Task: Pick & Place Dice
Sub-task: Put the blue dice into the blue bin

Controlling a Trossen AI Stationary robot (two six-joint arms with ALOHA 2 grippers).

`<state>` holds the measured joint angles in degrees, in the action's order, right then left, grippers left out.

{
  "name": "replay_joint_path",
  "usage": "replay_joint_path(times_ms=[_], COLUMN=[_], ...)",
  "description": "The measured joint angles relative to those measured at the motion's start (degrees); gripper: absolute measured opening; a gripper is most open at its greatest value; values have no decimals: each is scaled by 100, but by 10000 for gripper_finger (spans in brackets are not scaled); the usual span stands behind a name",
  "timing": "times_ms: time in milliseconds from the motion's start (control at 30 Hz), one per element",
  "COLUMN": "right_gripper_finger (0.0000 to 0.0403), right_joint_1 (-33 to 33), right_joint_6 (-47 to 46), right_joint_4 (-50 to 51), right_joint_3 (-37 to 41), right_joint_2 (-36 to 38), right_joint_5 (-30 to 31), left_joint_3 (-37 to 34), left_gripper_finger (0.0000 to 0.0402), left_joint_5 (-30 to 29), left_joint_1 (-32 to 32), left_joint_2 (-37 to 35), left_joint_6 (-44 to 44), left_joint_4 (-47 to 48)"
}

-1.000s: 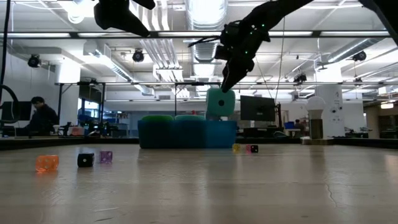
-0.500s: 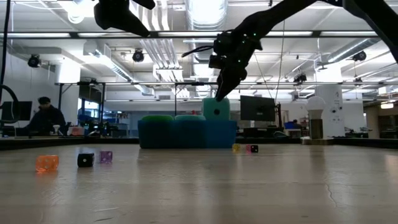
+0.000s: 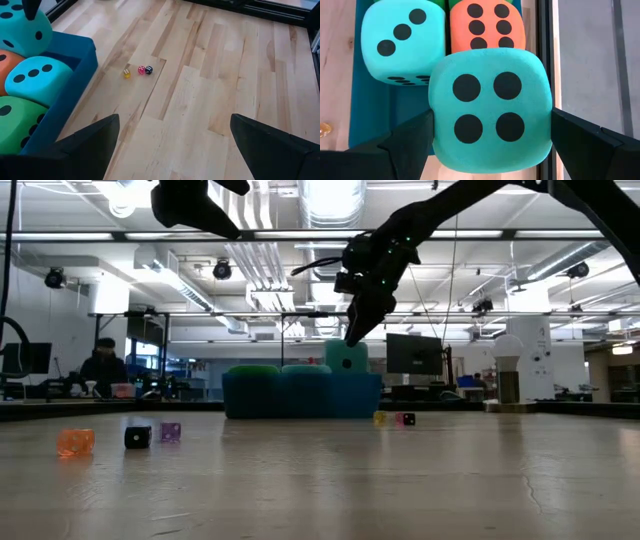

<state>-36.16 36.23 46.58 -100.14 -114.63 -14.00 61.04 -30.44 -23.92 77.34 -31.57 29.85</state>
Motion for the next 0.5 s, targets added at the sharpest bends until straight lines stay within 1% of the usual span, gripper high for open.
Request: replay_joint_path(times_ms=[367,500], right_gripper_finger=[357,370], right_joint_1=[0,0], right_joint_6=[-84,-127], right_joint_4=[-71,-96], right_joint_3=[5,5], right_joint_2=[0,2], right_joint_5=[-34,-61], left_joint_3=[0,0], left_gripper_finger=[383,384], left_joint_5=[0,0], left_joint_1=[0,0], left_joint_2=[0,0], left_joint_6=[0,1], left_joint_4=[0,1])
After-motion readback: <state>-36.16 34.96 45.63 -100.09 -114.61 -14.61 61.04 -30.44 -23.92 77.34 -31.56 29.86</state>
